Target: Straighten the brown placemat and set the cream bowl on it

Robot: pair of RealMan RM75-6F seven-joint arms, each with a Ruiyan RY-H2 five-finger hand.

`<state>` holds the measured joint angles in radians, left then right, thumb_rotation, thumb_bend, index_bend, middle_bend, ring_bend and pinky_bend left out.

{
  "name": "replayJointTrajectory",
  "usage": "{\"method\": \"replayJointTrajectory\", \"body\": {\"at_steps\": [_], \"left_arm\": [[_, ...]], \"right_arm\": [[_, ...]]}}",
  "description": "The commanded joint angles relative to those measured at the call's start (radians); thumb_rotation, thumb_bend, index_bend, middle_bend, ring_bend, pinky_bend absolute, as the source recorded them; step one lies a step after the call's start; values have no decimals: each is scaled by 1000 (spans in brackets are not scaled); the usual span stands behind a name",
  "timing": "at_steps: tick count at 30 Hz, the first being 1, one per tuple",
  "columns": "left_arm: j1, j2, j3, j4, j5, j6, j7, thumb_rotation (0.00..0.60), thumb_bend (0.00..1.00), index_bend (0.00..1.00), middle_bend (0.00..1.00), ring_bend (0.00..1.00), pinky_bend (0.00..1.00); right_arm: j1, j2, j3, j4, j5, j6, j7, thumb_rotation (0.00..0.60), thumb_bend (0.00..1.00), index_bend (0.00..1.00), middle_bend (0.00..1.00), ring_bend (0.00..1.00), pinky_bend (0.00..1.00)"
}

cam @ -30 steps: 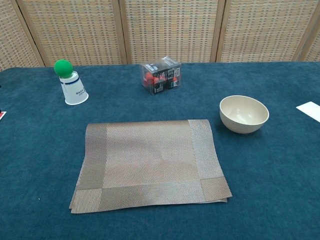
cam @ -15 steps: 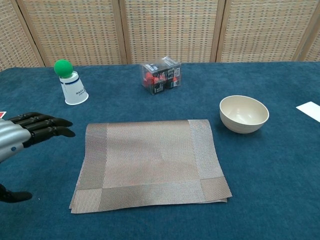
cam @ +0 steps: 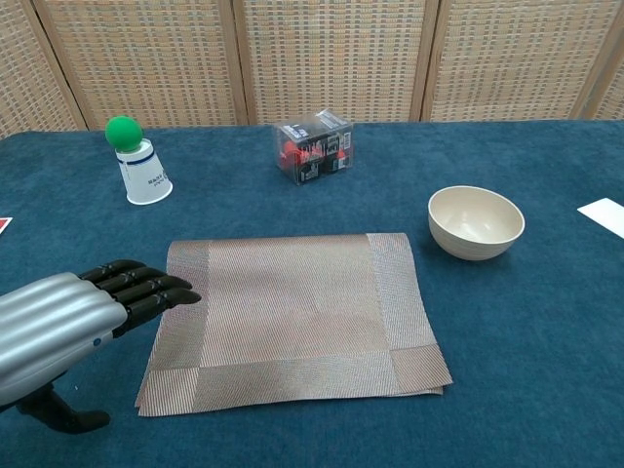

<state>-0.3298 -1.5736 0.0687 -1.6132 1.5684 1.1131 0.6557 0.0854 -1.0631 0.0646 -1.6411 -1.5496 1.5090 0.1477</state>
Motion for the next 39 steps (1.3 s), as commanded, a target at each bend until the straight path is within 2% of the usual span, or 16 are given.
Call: {"method": "replayJointTrajectory", "body": {"at_steps": [1,23,26,31,35,39], "left_arm": [[-3,-11,-1,7,-8,-7,10,600,174,13,0,0,0],[-23,-92,1,65,-32,-13,70,600,197,32,0,0,0],[-24,-100,3,70,-32,-10,69,600,220,46,0,0,0],[-26,-112,5,79,-30,-3,69,600,324,67,0,0,0],[-26,-117,7,86,-28,3,67,600,333,77,0,0,0],[-26,-120,7,93,-33,5,64,600,335,179,0,0,0]], "right_arm": [[-1,1,0,0,-1,1,3,600,92,57,0,0,0],[-3,4,1,-2,-7,9,11,600,92,57,0,0,0],[-3,4,1,-1,-7,9,12,600,91,57,0,0,0],[-4,5,2,-1,-5,11,16,600,92,57,0,0,0],[-4,5,2,-1,-4,9,16,600,92,56,0,0,0],[-3,5,2,-1,-3,7,17,600,92,57,0,0,0]]}}
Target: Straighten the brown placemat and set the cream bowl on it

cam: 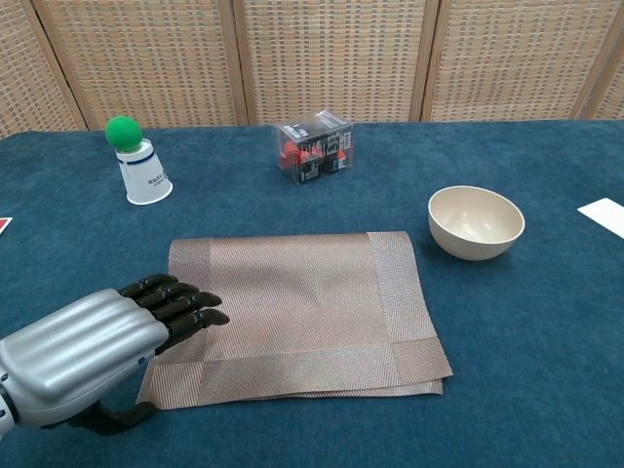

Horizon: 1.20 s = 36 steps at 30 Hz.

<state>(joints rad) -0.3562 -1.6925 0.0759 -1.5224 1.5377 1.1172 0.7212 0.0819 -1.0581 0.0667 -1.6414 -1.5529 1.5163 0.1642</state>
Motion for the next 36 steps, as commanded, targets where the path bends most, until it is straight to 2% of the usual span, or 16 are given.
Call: {"method": "replayJointTrajectory", "body": {"at_steps": [1,6,9,25,36], "left_arm": [[0,-2,0,5,-4,1,-3,600,335,227,0,0,0],[0,-9,-2,24,-5,8,-18,600,340,470,0,0,0],[0,-16,-3,37,-10,9,-24,600,376,534,0,0,0],[-1,-31,2,59,-13,17,-43,600,512,548,0,0,0],[-5,-12,-7,38,-15,30,-57,600,530,554,0,0,0]], "right_arm": [[0,0,0,0,1,-1,1,600,92,57,0,0,0],[1,0,0,0,1,-2,0,600,91,57,0,0,0],[1,-1,-1,0,1,-4,-3,600,92,57,0,0,0],[2,1,-2,-4,4,-10,-4,600,92,57,0,0,0],[1,3,-2,-6,5,-11,-4,600,92,57,0,0,0]]}}
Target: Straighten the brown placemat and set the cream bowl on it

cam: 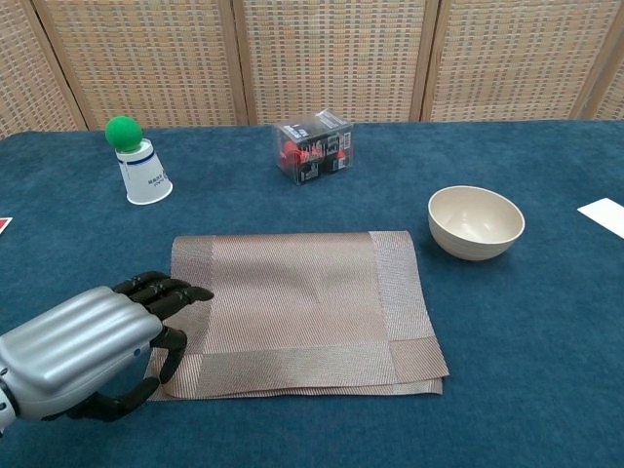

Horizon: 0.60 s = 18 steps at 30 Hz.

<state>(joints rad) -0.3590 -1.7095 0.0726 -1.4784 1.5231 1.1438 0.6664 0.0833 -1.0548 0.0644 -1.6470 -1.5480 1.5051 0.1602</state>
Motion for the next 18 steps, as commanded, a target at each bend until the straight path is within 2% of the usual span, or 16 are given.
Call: {"method": "replayJointTrajectory", "body": {"at_steps": [1,11,18], "left_arm": [[-3,10,-6,-10,0,5,-2,600,530,554,0,0,0],[-29,75,-61,-100,-35,1,7,600,530,571,0,0,0],[-83,125,-151,-181,-113,-35,50,600,530,582,0,0,0]], "right_arm": [[0,0,0,0,1,-1,-1,600,91,57,0,0,0],[-2,-5,6,3,16,1,-19,600,92,56,0,0,0],[4,-9,25,22,69,-24,-31,600,92,56,0,0,0]]}}
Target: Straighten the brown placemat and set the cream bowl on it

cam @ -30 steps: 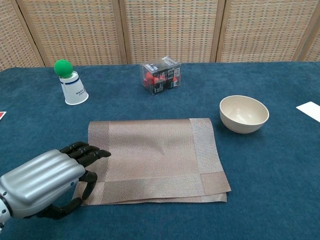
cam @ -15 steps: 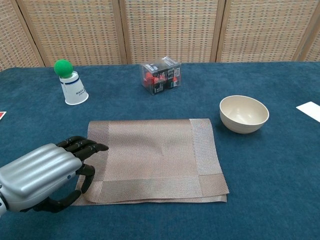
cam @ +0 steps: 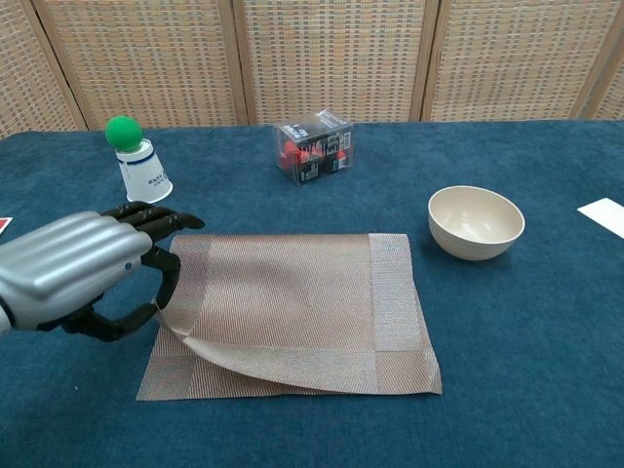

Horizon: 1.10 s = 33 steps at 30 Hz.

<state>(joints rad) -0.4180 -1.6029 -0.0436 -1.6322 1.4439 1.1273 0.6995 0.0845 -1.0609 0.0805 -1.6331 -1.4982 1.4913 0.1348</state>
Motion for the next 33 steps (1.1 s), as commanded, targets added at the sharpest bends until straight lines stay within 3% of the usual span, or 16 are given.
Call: {"method": "replayJointTrajectory", "body": {"at_steps": [1,5,17,26,33], "left_arm": [[-34,24,-50,-37,-50,-27,24,600,530,582,0,0,0],[-111,49,-152,-50,-148,-82,77,600,530,582,0,0,0],[-267,49,-294,21,-373,-161,145,600,530,591,0,0,0],[-452,-1,-397,245,-587,-202,207,600,530,592,0,0,0],[-553,-46,-415,439,-695,-216,222,600,530,585,0,0,0]], "right_arm": [[4,-3,11,10,25,-13,-2,600,92,56,0,0,0],[5,-2,23,23,54,-23,0,600,92,57,0,0,0],[-3,17,48,28,87,-14,44,600,92,56,0,0,0],[3,16,64,53,134,-48,64,600,92,57,0,0,0],[7,14,72,68,160,-72,71,600,92,57,0,0,0]]}}
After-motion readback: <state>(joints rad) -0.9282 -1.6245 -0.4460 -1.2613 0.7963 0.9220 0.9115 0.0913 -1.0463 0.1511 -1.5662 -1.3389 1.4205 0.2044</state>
